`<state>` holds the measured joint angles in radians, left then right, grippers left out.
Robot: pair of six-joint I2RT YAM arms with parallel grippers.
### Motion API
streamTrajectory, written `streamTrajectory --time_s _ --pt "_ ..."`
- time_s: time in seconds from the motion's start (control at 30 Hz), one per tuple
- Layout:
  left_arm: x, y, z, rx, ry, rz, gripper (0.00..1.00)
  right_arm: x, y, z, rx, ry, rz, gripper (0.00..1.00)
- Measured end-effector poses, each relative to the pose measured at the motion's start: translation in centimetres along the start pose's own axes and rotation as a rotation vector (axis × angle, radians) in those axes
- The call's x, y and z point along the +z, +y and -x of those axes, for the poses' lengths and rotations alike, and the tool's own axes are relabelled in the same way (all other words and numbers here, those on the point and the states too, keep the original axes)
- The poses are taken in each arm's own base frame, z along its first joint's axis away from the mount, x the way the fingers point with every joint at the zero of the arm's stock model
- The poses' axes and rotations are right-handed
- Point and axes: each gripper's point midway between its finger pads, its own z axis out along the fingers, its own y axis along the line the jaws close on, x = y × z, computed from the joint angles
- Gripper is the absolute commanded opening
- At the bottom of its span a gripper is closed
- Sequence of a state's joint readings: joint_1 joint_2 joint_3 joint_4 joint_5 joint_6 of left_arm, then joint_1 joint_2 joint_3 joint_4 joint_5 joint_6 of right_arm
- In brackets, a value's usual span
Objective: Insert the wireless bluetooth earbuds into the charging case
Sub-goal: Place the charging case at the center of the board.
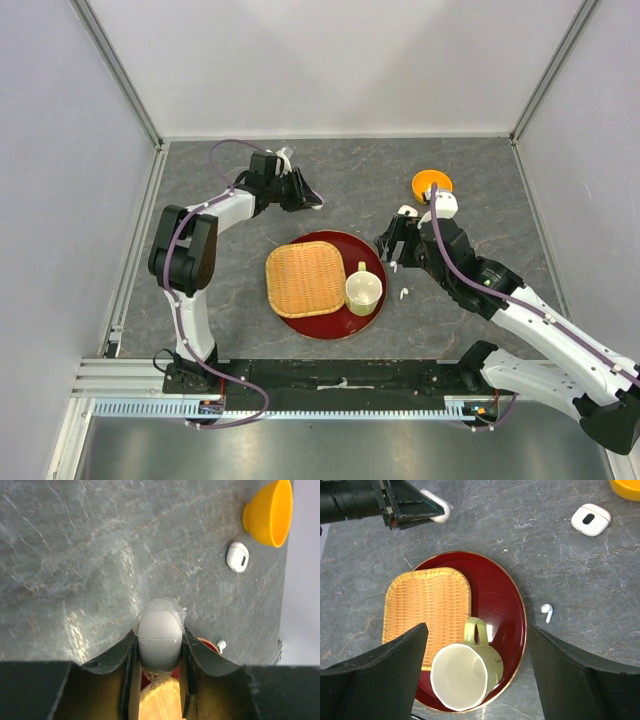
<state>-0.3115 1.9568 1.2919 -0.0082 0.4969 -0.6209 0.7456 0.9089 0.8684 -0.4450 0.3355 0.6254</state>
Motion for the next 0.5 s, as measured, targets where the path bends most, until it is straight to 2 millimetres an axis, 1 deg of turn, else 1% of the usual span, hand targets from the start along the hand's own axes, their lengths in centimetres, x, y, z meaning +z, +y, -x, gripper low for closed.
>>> streamTrajectory --time_s 0.03,0.13,0.37,0.5 --pt "0.4 0.3 0.2 -0.007 0.005 0.008 0.14 0.1 0.0 -0.1 -0.005 0.004 -0.002 0.87" --pt "1.4 1.6 0.4 -0.028 0.018 0.042 0.15 0.4 -0.3 -0.3 -0.016 0.014 -0.012 0.87" --pt "2.1 4.6 -1.0 -0.082 0.068 0.128 0.17 1.2 -0.7 -1.0 -0.038 0.046 -0.03 0.87" --pt "2.4 5.7 -1.8 -0.106 0.097 0.158 0.25 1.5 -0.8 -1.4 -0.044 0.064 -0.035 0.87"
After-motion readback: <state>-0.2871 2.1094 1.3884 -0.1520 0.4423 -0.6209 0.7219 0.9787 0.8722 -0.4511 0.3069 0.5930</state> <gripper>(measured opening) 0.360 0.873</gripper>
